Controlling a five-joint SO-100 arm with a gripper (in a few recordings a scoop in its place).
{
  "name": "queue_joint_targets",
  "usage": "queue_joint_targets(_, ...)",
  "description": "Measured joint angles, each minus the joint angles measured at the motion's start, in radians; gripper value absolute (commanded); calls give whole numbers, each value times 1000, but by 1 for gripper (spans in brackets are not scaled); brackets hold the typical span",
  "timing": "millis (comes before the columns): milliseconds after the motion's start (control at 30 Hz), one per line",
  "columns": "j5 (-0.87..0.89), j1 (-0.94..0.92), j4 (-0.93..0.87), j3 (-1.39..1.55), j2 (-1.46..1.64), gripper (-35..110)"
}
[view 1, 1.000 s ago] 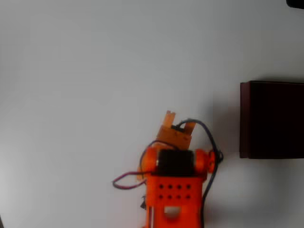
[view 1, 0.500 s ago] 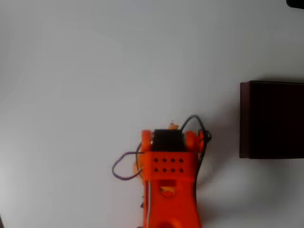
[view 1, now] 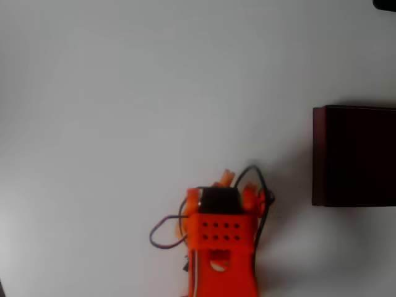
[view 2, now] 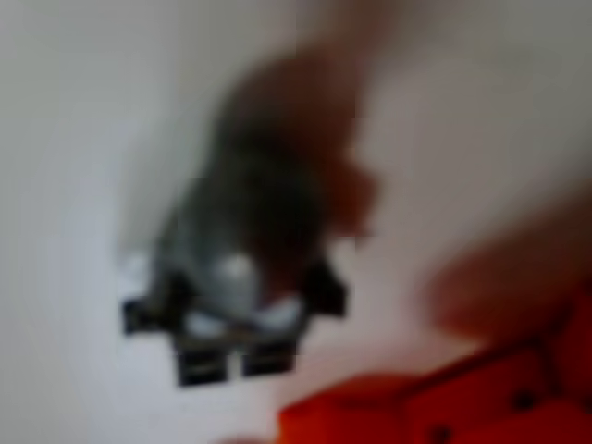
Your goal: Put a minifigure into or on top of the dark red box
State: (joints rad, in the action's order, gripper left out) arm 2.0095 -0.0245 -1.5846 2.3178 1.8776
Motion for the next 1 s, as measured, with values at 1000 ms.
queue_joint_targets(1000, 186, 176, 224, 120, 78, 19)
